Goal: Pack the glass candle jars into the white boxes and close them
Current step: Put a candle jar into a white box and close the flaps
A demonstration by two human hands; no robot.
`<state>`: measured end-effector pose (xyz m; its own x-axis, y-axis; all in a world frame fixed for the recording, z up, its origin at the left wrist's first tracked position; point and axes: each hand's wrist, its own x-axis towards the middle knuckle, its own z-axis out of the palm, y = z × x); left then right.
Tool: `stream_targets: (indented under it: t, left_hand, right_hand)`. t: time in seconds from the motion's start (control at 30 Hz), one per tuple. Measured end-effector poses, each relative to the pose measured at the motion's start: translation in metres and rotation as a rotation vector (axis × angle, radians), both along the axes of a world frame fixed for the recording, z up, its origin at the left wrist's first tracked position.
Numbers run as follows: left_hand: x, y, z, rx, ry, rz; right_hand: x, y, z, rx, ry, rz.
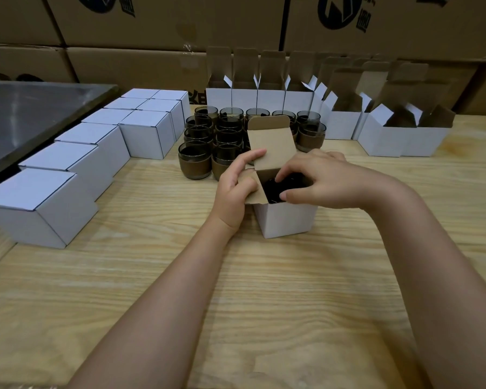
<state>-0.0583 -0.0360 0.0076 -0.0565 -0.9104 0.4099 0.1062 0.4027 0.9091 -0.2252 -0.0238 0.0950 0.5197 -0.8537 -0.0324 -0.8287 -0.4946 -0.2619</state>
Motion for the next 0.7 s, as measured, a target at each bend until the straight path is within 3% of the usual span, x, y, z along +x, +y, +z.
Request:
stream_targets:
  t: [0.1,0.27,0.37,0.57,0.7]
  left_hand:
    - [-0.001,0.0,0.0,0.011,0.003,0.001]
    - [-0.002,0.003,0.002,0.021,0.031,0.004]
    - [-0.004,0.006,0.005,0.026,0.085,-0.034]
    - [-0.009,0.007,0.002,-0.029,0.09,0.049]
    - [-0.015,0.007,0.01,0.122,0.325,0.075]
  right_hand:
    - [-0.001,0.002,0.003,0.034,-0.08,-0.012]
    - [-0.01,-0.009,-0.002,-0.018,-0.932,-0.263]
    - [-0.017,-0.015,-0.019,0.139,-1.215,-0.334]
    - [-0.005,-0.015,-0.058,0.443,-1.374,-0.145]
    - [0.007,-0.016,-0.062,0.51,-1.378,-0.114]
